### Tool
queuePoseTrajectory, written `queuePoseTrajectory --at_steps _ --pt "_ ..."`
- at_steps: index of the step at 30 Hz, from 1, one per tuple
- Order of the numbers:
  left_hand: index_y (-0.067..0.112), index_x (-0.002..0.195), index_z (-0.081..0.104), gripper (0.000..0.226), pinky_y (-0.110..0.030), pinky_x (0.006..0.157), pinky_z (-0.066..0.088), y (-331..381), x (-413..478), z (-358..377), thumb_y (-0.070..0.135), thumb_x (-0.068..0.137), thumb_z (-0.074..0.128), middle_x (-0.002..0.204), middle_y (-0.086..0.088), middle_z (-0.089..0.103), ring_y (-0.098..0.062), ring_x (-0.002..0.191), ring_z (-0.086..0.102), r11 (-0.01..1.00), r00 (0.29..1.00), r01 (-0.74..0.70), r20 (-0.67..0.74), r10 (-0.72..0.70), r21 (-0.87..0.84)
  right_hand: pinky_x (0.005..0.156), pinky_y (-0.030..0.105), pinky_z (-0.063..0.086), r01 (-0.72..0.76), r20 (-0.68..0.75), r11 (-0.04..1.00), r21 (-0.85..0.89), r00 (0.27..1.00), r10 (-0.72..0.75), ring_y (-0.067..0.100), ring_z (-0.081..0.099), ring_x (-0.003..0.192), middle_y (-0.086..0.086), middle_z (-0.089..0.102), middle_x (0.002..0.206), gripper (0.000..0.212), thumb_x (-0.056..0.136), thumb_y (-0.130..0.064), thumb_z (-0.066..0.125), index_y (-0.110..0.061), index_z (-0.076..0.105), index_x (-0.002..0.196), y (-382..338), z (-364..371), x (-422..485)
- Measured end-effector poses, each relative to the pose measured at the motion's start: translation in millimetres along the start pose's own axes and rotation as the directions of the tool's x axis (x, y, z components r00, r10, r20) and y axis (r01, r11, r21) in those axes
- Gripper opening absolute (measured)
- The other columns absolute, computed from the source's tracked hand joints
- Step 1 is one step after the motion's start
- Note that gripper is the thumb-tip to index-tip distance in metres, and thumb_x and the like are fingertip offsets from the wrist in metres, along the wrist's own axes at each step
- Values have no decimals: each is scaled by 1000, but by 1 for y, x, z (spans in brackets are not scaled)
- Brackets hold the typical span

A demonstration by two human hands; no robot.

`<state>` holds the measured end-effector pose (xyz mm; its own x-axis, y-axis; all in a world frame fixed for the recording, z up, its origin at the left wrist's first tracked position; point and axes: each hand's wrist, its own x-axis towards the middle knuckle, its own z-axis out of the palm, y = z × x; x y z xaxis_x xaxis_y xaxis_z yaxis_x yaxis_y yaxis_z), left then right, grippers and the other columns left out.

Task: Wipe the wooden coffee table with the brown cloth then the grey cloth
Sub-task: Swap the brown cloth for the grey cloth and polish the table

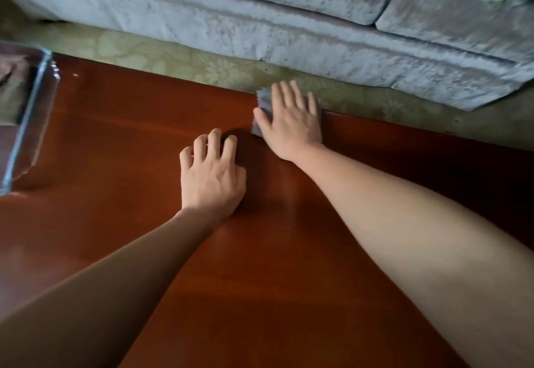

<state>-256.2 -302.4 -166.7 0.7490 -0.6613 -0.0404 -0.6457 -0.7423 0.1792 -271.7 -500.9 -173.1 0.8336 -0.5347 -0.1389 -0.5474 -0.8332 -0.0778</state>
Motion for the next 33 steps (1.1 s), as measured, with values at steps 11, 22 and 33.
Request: queuePoseTrajectory --at_steps 11,22,33 --pt "15 137 48 49 -53 108 31 109 29 26 35 93 39 146 -12 45 -34 135 40 999 999 -5 -41 4 -37 128 56 7 -363 23 932 14 932 362 26 15 160 8 27 171 90 93 -68 12 -12 31 161 285 -18 -92" --pt "14 132 50 46 -53 104 31 112 29 29 36 92 45 143 -12 47 -36 131 42 1000 997 8 -71 -8 -6 126 50 13 -29 22 998 52 999 28 19 19 158 -4 25 172 63 109 -52 14 -23 37 159 71 -10 -11" --pt "8 133 51 52 -62 105 31 147 34 34 33 89 43 138 -20 46 -41 125 42 998 991 66 -118 -67 -16 126 49 18 -33 4 999 25 999 33 26 30 154 1 33 169 58 110 -46 17 -25 35 161 249 -14 -57"
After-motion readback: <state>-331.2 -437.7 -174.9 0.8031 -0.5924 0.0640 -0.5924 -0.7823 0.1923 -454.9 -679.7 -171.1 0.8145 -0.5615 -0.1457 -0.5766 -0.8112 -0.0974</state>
